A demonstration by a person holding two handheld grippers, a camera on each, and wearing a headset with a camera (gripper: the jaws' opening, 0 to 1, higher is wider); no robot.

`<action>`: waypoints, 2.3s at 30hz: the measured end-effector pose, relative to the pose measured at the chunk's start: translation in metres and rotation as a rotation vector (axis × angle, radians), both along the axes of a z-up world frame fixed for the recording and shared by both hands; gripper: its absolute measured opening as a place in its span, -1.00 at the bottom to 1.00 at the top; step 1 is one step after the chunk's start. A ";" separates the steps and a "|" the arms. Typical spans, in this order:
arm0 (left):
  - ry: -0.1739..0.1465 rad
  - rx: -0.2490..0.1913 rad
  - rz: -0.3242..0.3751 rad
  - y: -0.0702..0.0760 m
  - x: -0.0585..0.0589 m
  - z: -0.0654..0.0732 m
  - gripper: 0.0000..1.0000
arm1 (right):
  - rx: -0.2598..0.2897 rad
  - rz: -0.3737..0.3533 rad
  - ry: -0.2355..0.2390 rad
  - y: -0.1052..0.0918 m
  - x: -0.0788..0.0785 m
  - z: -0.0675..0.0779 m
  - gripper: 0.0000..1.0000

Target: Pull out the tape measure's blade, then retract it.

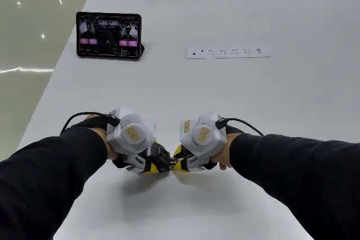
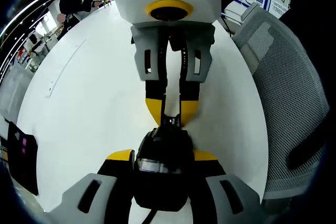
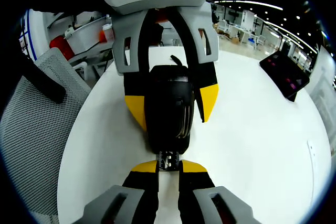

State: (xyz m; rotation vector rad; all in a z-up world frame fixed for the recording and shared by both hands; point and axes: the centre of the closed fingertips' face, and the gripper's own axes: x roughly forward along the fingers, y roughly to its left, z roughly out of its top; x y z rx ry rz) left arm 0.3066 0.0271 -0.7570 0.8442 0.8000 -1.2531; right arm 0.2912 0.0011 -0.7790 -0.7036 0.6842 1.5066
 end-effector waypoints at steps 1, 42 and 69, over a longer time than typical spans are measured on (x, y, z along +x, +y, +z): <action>0.000 -0.001 0.000 0.000 0.000 0.000 -0.28 | -0.003 0.000 0.002 -0.001 0.000 0.000 -0.81; -0.001 -0.005 0.019 -0.001 0.001 0.000 -0.28 | -0.043 -0.038 0.013 -0.019 0.002 -0.001 -0.80; -0.003 -0.002 0.031 -0.001 0.002 0.000 -0.28 | -0.063 -0.057 0.029 -0.038 0.004 0.001 -0.80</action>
